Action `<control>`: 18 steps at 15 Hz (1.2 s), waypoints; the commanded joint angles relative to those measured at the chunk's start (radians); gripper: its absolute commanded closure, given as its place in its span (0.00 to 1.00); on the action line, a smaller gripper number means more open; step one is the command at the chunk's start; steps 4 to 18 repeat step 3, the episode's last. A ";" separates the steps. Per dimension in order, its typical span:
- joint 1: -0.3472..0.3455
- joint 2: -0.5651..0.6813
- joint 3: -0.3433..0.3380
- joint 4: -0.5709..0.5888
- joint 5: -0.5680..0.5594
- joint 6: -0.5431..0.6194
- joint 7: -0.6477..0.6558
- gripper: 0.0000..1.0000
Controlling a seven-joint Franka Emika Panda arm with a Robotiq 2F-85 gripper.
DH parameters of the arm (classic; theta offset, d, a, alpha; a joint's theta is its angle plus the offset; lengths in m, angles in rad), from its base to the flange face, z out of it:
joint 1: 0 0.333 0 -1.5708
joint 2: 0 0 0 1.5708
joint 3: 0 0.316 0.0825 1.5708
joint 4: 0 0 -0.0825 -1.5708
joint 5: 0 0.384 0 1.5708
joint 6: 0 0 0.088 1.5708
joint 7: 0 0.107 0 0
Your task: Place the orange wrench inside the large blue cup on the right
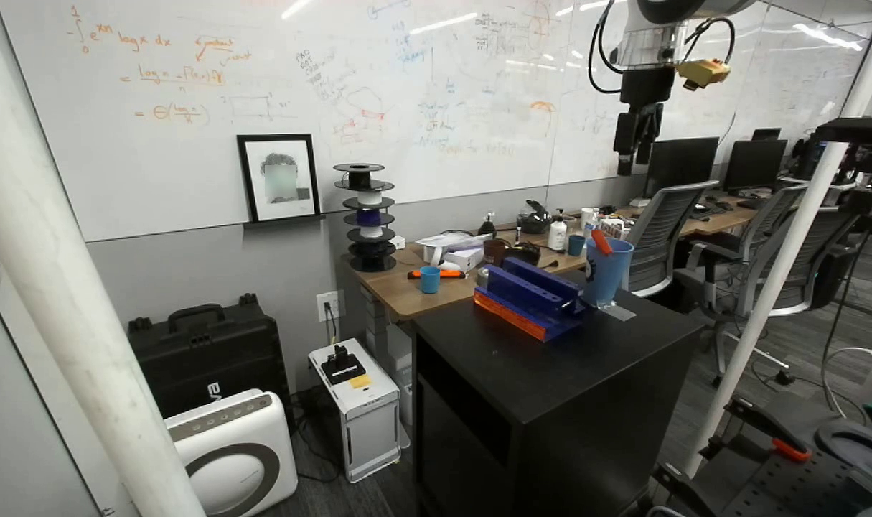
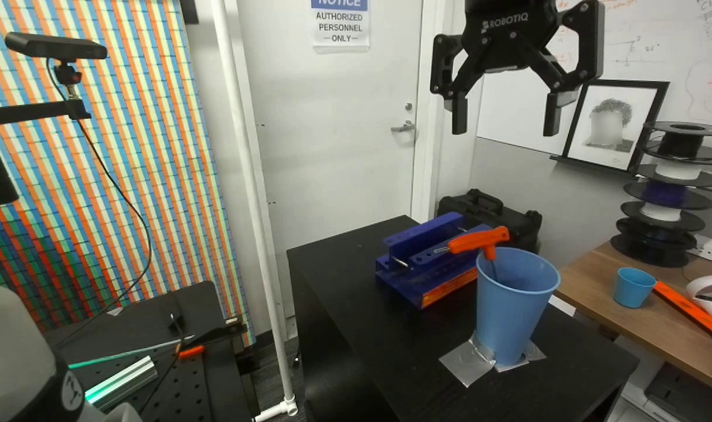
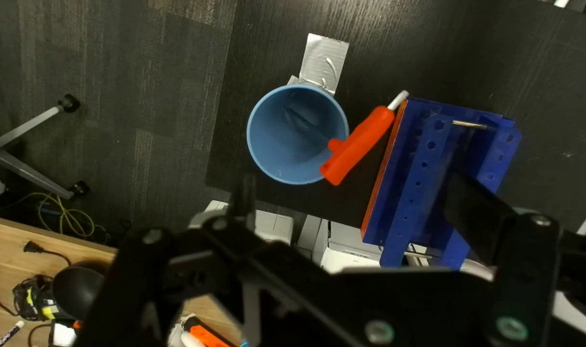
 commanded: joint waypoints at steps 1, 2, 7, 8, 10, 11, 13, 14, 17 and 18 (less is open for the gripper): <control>0.002 0.000 -0.001 0.013 0.018 -0.026 0.001 0.00; 0.002 0.000 -0.002 0.025 0.031 -0.047 0.001 0.00; 0.002 0.000 -0.002 0.032 0.038 -0.057 0.002 0.00; 0.002 0.000 -0.002 0.032 0.038 -0.057 0.002 0.00; 0.002 0.000 -0.002 0.032 0.038 -0.057 0.002 0.00; 0.002 0.000 -0.002 0.032 0.038 -0.057 0.002 0.00; 0.002 0.000 -0.002 0.032 0.038 -0.057 0.002 0.00; 0.002 0.000 -0.002 0.032 0.038 -0.057 0.002 0.00; 0.002 0.000 -0.002 0.032 0.038 -0.057 0.002 0.00; 0.002 0.000 -0.002 0.032 0.038 -0.057 0.002 0.00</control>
